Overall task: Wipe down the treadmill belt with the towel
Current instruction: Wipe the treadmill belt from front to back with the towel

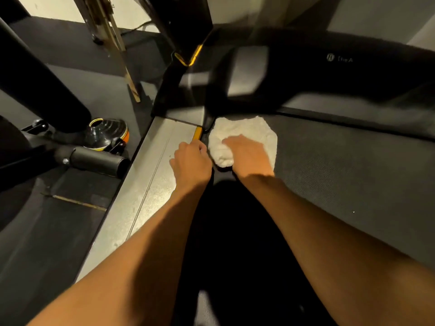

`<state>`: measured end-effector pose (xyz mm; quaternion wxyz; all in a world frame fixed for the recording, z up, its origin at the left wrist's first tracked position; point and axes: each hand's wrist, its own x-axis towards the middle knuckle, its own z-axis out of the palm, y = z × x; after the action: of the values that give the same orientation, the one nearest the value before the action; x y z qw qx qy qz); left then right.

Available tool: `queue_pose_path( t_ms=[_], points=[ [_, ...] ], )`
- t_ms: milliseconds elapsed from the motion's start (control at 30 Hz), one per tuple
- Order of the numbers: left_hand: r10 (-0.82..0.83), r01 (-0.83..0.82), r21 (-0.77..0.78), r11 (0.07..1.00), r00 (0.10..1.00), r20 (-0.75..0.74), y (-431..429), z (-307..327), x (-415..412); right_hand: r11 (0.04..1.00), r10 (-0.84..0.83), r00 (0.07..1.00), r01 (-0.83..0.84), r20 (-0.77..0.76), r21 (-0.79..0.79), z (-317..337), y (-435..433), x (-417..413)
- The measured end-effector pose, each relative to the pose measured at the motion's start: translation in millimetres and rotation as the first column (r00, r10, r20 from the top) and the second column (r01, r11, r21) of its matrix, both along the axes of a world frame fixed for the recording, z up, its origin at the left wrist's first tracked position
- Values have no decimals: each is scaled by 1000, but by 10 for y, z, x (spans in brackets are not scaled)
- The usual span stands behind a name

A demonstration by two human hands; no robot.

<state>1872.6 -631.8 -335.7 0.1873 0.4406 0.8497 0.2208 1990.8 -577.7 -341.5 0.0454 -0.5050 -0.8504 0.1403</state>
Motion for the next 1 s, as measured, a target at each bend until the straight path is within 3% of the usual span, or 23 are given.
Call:
queue_pose_path(
  t_ms=[100, 167, 267, 367, 433, 500, 567, 633, 800, 867, 933, 1000],
  points=[
    [48, -51, 24, 998, 993, 110, 29, -44, -27, 956, -196, 978, 207, -74, 209, 114, 254, 130],
    [65, -69, 17, 997, 983, 171, 40, -66, -63, 960, -228, 973, 231, -41, 159, 88, 327, 142],
    [59, -67, 31, 997, 977, 204, 52, -47, -110, 990, -140, 985, 137, 102, 36, 6, 121, -55],
    [60, -65, 27, 998, 985, 160, 70, -17, -109, 998, 45, 985, -38, 166, -48, -173, -21, -179],
    [-37, 37, -47, 998, 999, 7, 72, -25, -80, 988, 145, 962, -152, 231, 12, -264, 110, -77],
    [-232, 195, -171, 966, 944, -233, 61, -74, -42, 982, 38, 976, -77, 216, 173, -258, 319, 86],
    [-320, 237, -268, 934, 889, -328, 72, -101, -23, 986, -91, 989, 73, 116, 148, -231, 473, 253],
    [-340, 236, -306, 922, 872, -353, 128, -97, 10, 990, -124, 978, 112, 170, 81, -242, 476, 274],
    [-384, 297, -298, 907, 873, -301, 220, -57, 70, 998, 58, 986, -53, 156, -33, -235, 89, 62],
    [-403, 339, -239, 910, 858, -318, 193, -88, 0, 997, 66, 984, -72, 166, 26, -282, 247, 235],
    [-423, 371, -214, 904, 848, -318, 180, -106, -75, 991, -56, 991, 40, 123, 129, -318, 495, 527],
    [-434, 376, -234, 897, 852, -293, 192, -95, -97, 969, -215, 976, 208, 37, 136, -249, 661, 830]
  ],
)
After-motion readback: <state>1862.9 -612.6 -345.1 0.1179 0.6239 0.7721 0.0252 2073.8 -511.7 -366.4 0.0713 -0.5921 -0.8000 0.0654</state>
